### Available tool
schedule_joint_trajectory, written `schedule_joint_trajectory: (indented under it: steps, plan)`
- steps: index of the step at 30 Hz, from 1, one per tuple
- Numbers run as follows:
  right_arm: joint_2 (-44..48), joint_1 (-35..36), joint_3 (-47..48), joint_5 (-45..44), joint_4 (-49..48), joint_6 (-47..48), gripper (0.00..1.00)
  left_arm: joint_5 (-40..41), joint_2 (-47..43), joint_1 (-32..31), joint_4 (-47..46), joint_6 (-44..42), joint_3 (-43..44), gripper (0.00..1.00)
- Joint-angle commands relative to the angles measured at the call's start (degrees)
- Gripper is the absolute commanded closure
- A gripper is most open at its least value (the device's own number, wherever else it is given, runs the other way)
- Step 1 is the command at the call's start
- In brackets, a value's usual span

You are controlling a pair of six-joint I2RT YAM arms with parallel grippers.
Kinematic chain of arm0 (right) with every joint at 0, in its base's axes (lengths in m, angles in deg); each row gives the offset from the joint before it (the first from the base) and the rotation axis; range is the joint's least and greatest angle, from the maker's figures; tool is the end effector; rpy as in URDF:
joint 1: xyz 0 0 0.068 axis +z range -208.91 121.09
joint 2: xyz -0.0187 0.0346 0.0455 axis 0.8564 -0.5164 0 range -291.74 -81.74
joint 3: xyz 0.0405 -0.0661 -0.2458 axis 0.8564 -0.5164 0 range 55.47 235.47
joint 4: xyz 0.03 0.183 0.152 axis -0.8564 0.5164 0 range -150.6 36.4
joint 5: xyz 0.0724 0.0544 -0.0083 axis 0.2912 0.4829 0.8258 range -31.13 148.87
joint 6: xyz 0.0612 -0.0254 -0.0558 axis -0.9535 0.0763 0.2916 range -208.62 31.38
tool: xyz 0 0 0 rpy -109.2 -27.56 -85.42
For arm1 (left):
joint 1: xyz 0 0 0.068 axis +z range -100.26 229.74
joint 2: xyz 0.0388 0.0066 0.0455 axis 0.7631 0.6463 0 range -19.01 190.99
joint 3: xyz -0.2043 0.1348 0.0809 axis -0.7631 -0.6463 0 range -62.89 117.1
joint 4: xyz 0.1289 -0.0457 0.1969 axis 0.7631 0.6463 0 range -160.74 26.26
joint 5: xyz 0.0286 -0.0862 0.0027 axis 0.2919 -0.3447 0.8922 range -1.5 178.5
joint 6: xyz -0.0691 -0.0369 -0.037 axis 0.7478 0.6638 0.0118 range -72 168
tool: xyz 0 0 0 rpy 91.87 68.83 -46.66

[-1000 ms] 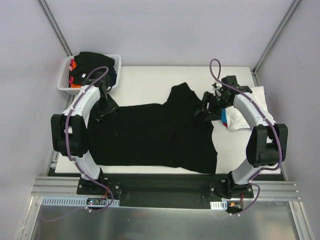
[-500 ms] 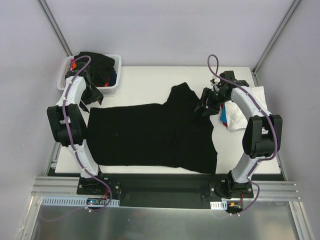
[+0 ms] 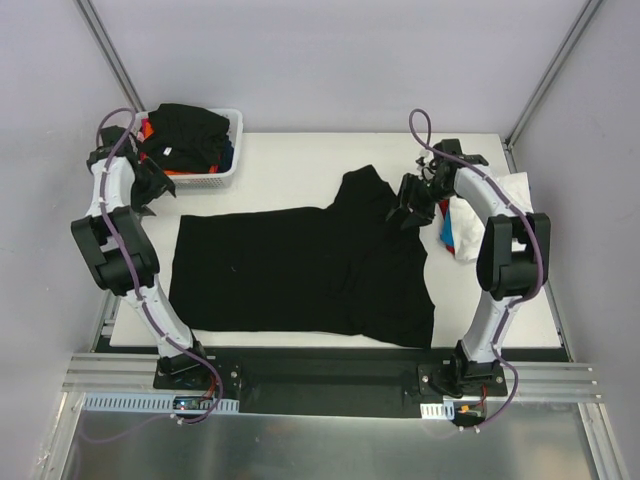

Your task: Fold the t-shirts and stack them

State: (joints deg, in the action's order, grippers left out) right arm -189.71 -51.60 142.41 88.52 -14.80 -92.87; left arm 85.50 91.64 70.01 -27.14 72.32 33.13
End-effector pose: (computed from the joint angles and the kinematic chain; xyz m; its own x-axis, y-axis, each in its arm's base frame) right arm 0.3725 0.0860 0.1971 -0.9318 -0.0546 -0.3587 -0.2353 0.8436 0.4827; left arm 0.3921 0.1406 0.2202 -0.5949 -0.6581 -0.4616 -0.6201 0.7411 -0.2574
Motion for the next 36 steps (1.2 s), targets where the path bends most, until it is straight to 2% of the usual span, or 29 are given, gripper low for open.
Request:
schedule_joint_trajectory:
  steps: [1, 7, 9, 13, 24, 27, 30, 36]
  plan:
    - [-4.1, -0.8, 8.8, 0.4, 0.0, -2.1, 0.46, -9.9, 3.2, 1.6, -3.4, 4.7, 5.1, 0.31]
    - [-15.7, -1.9, 27.5, 0.9, 1.0, -5.8, 0.47, -9.0, 9.0, 0.0, -2.6, 5.0, 10.5, 0.32]
    - [-18.8, -2.3, 30.7, 1.3, 1.2, -6.8, 0.48, -7.3, 10.6, -0.4, -1.2, 4.2, 12.1, 0.32]
    - [-21.1, -2.9, 35.5, 2.4, 1.1, -8.0, 0.48, -3.3, 10.0, -1.0, 0.1, 4.2, 9.3, 0.32]
    - [-21.6, -6.4, 28.6, 8.0, -1.4, -8.7, 0.53, 0.5, 6.8, -1.7, 0.5, 6.4, 0.6, 0.33]
    - [-21.2, -6.9, 27.7, 8.2, -1.5, -8.6, 0.53, 0.1, 6.5, -1.8, 0.4, 6.4, -0.9, 0.4]
    - [-19.9, -6.8, 25.9, 8.0, -1.4, -8.1, 0.53, -0.2, 7.0, -1.8, 0.3, 6.0, -1.0, 0.44]
    - [-17.1, -6.5, 22.1, 7.4, -2.1, -7.5, 0.54, -0.2, 9.8, -2.0, -0.2, 4.8, 2.0, 0.44]
